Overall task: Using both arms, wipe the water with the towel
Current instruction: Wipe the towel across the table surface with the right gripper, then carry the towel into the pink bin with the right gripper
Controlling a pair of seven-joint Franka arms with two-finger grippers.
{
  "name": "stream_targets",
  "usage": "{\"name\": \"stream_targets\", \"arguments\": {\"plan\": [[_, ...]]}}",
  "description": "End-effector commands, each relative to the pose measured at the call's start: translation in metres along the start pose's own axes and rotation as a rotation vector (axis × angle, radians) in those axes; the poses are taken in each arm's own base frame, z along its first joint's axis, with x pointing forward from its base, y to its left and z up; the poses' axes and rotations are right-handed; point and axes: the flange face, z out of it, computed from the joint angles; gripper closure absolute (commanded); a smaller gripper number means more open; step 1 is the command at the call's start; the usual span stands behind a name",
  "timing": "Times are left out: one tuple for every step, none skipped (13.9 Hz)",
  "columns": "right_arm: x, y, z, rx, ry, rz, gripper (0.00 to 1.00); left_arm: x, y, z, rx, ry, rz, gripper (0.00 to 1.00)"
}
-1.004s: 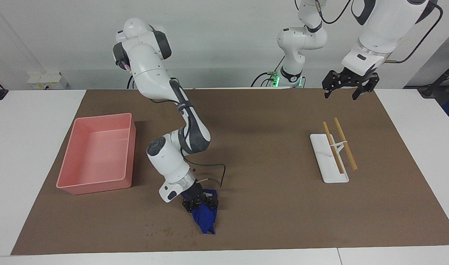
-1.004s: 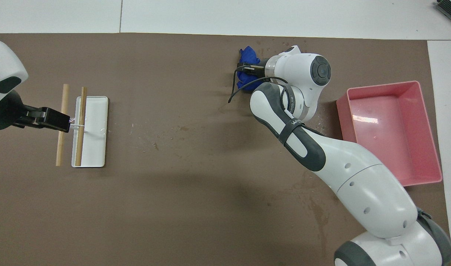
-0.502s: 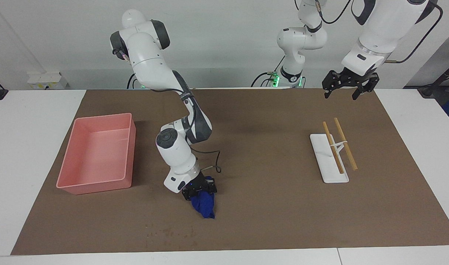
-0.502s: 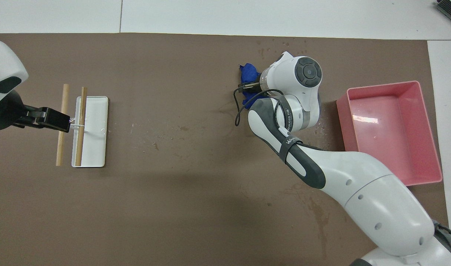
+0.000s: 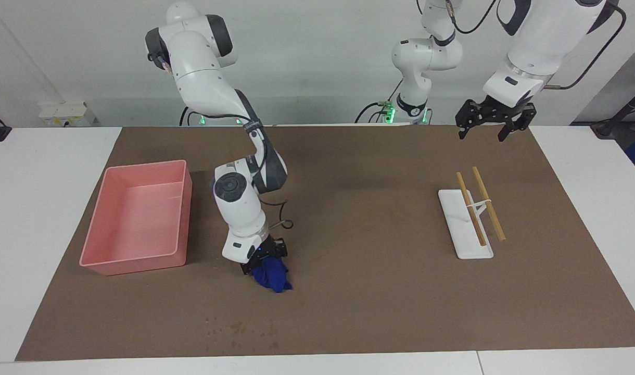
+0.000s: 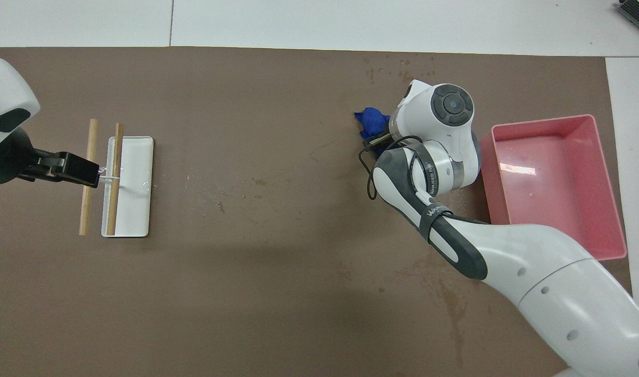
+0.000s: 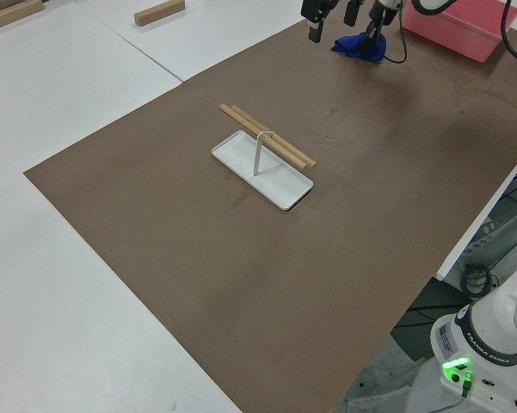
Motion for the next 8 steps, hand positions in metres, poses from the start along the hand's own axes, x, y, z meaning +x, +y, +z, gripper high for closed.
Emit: {"name": "stream_targets", "arguments": {"plan": [[-0.047, 0.046, 0.041, -0.072, -0.134, -0.101, 1.0, -0.009, -0.004, -0.001, 0.011, -0.002, 0.005, 0.0], [-0.043, 0.05, 0.036, -0.106, -0.126, -0.153, 1.0, -0.009, -0.004, -0.001, 0.011, -0.002, 0.005, 0.0], [-0.039, 0.055, 0.026, -0.139, -0.117, -0.185, 1.0, -0.009, -0.004, -0.001, 0.011, -0.002, 0.005, 0.0], [-0.037, 0.055, 0.012, -0.152, -0.109, -0.191, 1.0, -0.009, -0.004, -0.001, 0.011, -0.002, 0.005, 0.0], [-0.036, 0.055, -0.007, -0.158, -0.109, -0.187, 1.0, -0.009, -0.004, -0.001, 0.011, -0.002, 0.005, 0.0], [-0.036, 0.056, -0.031, -0.165, -0.132, -0.177, 1.0, -0.009, -0.003, -0.001, 0.011, -0.002, 0.007, 0.0], [-0.034, 0.055, -0.063, -0.174, -0.133, -0.168, 1.0, -0.009, -0.004, -0.001, 0.011, -0.002, 0.005, 0.0], [-0.035, 0.055, -0.094, -0.184, -0.133, -0.166, 1.0, -0.009, -0.004, -0.001, 0.011, -0.002, 0.005, 0.0]]}}
